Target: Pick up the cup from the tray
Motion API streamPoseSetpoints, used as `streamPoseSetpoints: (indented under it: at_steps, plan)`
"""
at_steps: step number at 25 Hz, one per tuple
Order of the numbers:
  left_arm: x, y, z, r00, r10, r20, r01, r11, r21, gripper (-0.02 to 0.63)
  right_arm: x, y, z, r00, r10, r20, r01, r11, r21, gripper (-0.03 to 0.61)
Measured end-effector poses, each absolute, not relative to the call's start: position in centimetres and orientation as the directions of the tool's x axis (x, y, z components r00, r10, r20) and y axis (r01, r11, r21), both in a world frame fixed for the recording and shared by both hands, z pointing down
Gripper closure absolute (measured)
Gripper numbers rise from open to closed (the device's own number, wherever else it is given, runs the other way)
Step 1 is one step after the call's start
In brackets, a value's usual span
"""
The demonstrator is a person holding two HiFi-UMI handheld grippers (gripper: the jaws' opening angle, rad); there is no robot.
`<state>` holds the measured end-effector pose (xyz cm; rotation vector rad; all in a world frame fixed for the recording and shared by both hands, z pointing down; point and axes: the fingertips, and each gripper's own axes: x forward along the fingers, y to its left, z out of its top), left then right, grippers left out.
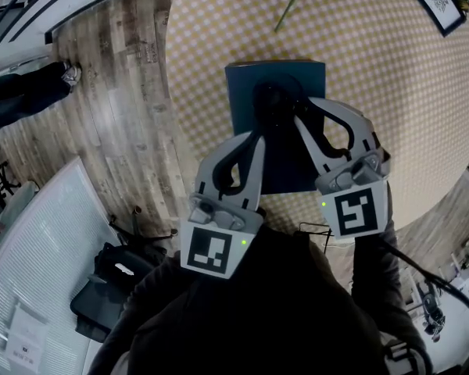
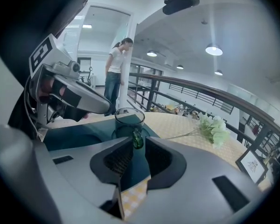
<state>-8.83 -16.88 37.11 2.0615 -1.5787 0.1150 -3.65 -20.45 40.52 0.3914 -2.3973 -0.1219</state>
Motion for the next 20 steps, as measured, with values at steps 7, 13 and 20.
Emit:
streamPoseSetpoints:
  at_steps: [7, 13, 20]
  plan:
    - [-9.3, -16.4, 38.0, 0.302, -0.869, 0.393, -0.918, -0.153, 0.367, 0.609, -4.3, -20.5, 41.1, -0.716, -0.308, 0.627, -0.218, 0.951, 0.218, 0.506]
    - [-9.7, -16.2, 37.7, 0.293, -0.873, 0.390, -0.918, -0.143, 0.370, 0.609, -4.5, -20.7, 41.1, -0.688, -0.329, 0.647, -0.176, 0.940, 0.291, 0.506]
    - [-10.0, -15.5, 36.8, 0.285, -0.886, 0.365, -0.922, -0.149, 0.357, 0.609, -4.7, -20.0, 41.0, -0.672, -0.340, 0.657, -0.157, 0.933, 0.323, 0.528]
